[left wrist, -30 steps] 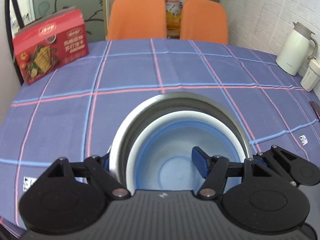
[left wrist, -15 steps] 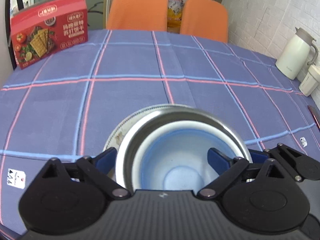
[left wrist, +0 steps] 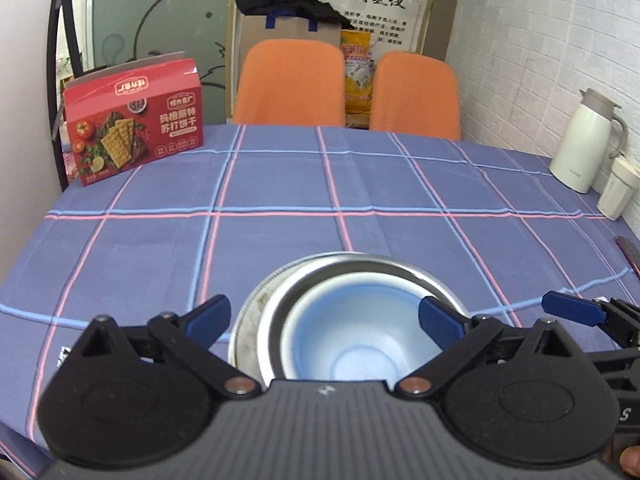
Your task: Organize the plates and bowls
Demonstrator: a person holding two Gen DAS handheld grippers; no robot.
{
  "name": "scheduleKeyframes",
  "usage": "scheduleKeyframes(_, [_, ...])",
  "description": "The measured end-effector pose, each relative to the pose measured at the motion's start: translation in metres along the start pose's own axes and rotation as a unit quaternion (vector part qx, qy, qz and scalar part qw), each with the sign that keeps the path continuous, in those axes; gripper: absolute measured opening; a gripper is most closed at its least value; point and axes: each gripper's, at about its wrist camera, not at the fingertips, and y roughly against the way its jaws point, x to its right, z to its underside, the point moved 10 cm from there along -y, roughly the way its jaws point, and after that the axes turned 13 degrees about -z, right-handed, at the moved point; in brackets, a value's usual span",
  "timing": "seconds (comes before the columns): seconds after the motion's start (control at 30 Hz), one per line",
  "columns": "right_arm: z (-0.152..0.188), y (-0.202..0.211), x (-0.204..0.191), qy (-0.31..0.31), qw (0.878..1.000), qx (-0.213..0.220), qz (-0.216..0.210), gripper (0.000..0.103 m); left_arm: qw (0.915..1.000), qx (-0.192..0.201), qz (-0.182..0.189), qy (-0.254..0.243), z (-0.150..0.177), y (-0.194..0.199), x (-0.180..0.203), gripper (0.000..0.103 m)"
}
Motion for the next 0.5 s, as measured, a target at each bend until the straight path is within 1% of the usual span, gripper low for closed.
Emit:
scheduleKeyframes(0.1, [0.008, 0.015, -0.003, -0.002, 1.000, 0.011, 0.004, 0.083, 0.9998, 0.018, 0.003, -0.006, 0.010, 0.018, 0.007, 0.099])
scheduleKeyframes(0.23, [0.021, 0.033, -0.010, 0.000, 1.000, 0.024, 0.003, 0.084, 0.9994, 0.035, -0.003, -0.004, 0.027, 0.040, 0.010, 0.099])
scheduleKeyframes(0.4, [0.043, 0.054, -0.016, 0.007, 0.999, 0.032, 0.002, 0.084, 0.9992, 0.038, 0.001, 0.012, 0.056, 0.058, 0.010, 0.099])
scheduleKeyframes(0.5, [0.056, 0.063, -0.018, 0.010, 0.999, 0.036, 0.005, 0.084, 0.9990, 0.037, 0.015, 0.018, 0.072, 0.066, 0.012, 0.099])
